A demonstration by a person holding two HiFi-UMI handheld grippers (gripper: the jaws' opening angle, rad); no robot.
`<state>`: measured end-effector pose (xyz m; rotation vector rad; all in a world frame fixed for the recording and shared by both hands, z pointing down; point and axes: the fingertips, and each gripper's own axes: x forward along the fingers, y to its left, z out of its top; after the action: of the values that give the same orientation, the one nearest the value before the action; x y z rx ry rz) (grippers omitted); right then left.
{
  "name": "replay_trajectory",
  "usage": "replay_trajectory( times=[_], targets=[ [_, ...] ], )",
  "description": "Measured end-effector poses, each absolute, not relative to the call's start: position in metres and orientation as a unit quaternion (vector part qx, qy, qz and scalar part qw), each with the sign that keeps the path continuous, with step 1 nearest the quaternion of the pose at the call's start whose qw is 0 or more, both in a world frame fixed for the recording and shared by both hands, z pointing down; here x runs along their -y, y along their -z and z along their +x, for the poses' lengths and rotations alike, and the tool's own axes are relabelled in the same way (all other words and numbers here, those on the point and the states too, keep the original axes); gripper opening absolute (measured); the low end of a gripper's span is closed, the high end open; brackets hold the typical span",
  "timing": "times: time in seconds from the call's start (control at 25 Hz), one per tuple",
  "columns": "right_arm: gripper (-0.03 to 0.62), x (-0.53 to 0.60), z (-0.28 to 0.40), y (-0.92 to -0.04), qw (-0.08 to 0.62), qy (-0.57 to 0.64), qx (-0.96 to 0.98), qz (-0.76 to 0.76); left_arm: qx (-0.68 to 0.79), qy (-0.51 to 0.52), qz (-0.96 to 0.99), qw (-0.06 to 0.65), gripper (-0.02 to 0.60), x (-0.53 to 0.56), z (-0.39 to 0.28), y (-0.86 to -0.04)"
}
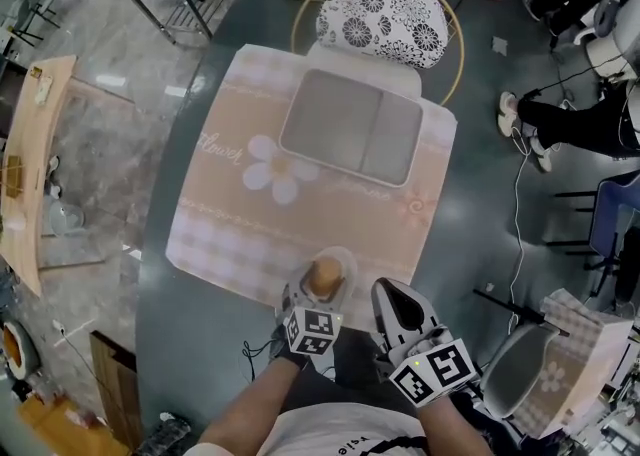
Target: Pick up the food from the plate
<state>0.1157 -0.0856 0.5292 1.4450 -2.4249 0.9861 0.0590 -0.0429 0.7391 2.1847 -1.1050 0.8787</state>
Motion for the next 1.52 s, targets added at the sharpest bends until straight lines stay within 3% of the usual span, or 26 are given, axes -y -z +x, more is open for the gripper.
replay_trajectory(
  times=[0.36, 1.52],
  targets=[
    [0.014, 0.084, 0.114, -0.518, 0.064, -0.328, 0.807, 0.487, 0.407, -0.292, 0.826, 0.26, 0.288, 0.045, 0.052, -0.697],
    [0.014, 0.052, 0.071, -0.387, -0.008, -0.234, 0.825, 0.514, 0.366, -0.148, 0.904, 0.167, 0.288, 0.022, 0.004, -0.43]
  ],
)
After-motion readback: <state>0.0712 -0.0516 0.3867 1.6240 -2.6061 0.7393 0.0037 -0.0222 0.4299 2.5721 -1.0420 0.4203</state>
